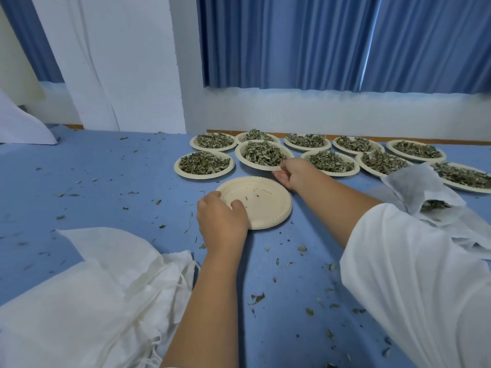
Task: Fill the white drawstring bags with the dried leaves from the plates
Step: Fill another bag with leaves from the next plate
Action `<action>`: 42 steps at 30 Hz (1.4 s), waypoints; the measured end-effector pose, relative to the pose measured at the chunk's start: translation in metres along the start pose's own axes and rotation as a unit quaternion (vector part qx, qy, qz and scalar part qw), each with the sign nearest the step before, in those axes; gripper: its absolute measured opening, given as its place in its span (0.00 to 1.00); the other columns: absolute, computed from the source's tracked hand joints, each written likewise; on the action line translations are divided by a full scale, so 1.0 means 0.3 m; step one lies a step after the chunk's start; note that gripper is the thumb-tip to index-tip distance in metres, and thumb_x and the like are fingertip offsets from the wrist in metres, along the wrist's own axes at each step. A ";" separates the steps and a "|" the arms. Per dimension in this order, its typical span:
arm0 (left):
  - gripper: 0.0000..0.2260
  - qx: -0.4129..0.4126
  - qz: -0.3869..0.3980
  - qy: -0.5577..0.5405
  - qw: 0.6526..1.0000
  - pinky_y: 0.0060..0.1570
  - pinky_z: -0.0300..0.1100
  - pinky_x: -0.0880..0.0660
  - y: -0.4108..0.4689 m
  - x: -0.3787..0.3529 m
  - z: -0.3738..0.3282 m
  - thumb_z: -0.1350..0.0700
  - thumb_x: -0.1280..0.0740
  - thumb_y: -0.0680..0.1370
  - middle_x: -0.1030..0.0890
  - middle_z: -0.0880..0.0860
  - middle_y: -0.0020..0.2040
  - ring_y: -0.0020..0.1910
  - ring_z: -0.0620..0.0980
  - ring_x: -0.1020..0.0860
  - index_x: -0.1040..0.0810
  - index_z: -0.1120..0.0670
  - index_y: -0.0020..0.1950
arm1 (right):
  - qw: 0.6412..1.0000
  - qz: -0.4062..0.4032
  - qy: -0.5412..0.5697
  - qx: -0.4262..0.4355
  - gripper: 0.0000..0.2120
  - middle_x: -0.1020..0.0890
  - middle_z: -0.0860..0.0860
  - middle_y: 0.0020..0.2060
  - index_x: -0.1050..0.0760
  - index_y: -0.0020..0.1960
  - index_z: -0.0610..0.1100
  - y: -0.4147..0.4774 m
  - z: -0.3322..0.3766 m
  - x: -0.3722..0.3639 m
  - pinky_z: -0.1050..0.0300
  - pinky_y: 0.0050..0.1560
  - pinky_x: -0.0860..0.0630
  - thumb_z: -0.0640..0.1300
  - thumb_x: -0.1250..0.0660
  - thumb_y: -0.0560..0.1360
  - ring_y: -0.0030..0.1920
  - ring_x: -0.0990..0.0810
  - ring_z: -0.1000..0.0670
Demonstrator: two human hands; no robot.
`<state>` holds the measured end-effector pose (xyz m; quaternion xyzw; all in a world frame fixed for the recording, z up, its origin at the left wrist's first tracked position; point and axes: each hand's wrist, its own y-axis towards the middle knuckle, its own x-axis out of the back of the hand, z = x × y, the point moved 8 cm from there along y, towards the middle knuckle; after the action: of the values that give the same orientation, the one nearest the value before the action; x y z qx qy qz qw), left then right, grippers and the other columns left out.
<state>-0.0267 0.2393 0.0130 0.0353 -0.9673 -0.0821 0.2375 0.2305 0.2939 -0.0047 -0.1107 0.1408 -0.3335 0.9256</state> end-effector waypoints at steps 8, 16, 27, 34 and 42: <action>0.18 -0.004 -0.009 -0.056 0.998 0.63 0.52 0.29 -0.020 0.038 -0.021 0.56 0.43 0.81 0.31 0.57 0.70 0.67 0.56 0.30 0.31 0.59 0.71 | 0.996 0.025 -0.042 -0.076 0.02 0.19 0.45 0.35 0.26 0.50 0.37 -0.235 -0.002 0.050 0.61 0.25 0.21 0.34 0.35 0.78 0.30 0.18 0.50; 0.12 0.115 -0.014 -0.278 0.953 0.60 0.53 0.27 -0.136 0.120 -0.017 0.52 0.45 0.82 0.20 0.54 0.53 0.55 0.56 0.22 0.23 0.55 0.50 | 0.967 0.115 -0.192 -0.124 0.05 0.21 0.49 0.31 0.24 0.41 0.41 -0.473 -0.009 0.233 0.65 0.25 0.25 0.37 0.33 0.76 0.27 0.23 0.54; 0.06 0.057 0.095 -0.150 0.982 0.37 0.43 0.36 -0.386 0.121 0.013 0.57 0.35 0.76 0.29 0.55 0.37 0.37 0.49 0.32 0.28 0.54 0.39 | 0.860 0.201 -0.444 -0.151 0.11 0.26 0.52 0.23 0.29 0.38 0.43 -0.741 -0.087 0.401 0.65 0.22 0.32 0.42 0.36 0.79 0.22 0.30 0.55; 0.10 0.002 0.074 -0.025 0.997 0.32 0.39 0.32 -0.410 0.133 0.010 0.55 0.33 0.76 0.21 0.52 0.33 0.31 0.47 0.28 0.19 0.59 0.38 | 0.835 0.177 -0.506 -0.126 0.06 0.18 0.49 0.34 0.23 0.45 0.41 -0.778 -0.108 0.414 0.63 0.28 0.32 0.43 0.32 0.78 0.32 0.21 0.53; 0.11 0.007 0.050 0.018 0.999 0.37 0.45 0.28 -0.393 0.175 0.016 0.54 0.36 0.77 0.18 0.56 0.38 0.40 0.55 0.21 0.19 0.59 0.43 | 0.792 0.051 -0.589 0.148 0.10 0.17 0.42 0.40 0.24 0.39 0.35 -0.784 0.038 0.202 0.57 0.31 0.31 0.40 0.36 0.76 0.28 0.29 0.48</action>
<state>-0.0718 0.1182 0.0118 -0.0100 -0.9641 -0.0626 0.2580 0.1410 0.0788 0.0650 -0.1398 -0.4778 -0.1727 0.8499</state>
